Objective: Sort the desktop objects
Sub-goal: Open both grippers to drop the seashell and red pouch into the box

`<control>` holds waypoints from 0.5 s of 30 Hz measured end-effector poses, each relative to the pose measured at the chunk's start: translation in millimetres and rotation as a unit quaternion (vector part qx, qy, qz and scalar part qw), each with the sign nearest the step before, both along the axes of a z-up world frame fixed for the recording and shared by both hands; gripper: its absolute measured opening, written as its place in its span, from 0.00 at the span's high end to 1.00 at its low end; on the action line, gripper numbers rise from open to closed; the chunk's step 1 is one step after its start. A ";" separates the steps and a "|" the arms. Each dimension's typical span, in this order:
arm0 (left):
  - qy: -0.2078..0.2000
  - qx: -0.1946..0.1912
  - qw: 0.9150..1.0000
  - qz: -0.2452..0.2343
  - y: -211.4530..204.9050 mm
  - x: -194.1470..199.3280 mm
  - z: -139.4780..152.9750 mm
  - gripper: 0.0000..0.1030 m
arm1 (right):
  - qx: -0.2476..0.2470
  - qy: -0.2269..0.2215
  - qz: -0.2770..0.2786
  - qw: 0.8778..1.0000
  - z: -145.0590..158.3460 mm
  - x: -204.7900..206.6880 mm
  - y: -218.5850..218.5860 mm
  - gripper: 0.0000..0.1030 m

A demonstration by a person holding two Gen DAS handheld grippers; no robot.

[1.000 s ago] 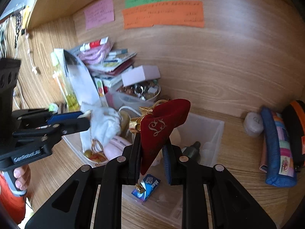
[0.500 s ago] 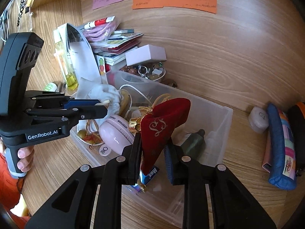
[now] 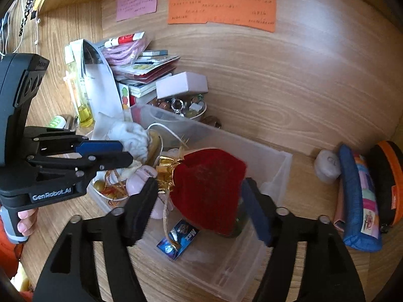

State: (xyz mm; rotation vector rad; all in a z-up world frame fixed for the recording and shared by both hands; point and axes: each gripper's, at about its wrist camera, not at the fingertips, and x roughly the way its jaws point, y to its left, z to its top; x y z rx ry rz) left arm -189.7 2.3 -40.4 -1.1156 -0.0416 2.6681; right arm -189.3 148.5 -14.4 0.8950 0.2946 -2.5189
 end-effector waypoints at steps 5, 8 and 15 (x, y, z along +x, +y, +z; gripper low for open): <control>0.011 -0.006 1.000 0.006 0.6 5.1 8.6 0.66 | -0.004 0.001 -0.005 1.000 2.4 -2.3 3.0 0.22; 0.024 -0.013 0.999 0.017 -1.1 12.1 18.2 0.50 | -0.007 -0.005 -0.008 1.000 2.8 -5.0 4.3 0.21; 0.062 -0.012 0.997 0.047 -14.7 38.1 46.5 0.18 | -0.014 -0.010 -0.023 1.000 14.5 -4.3 9.2 0.20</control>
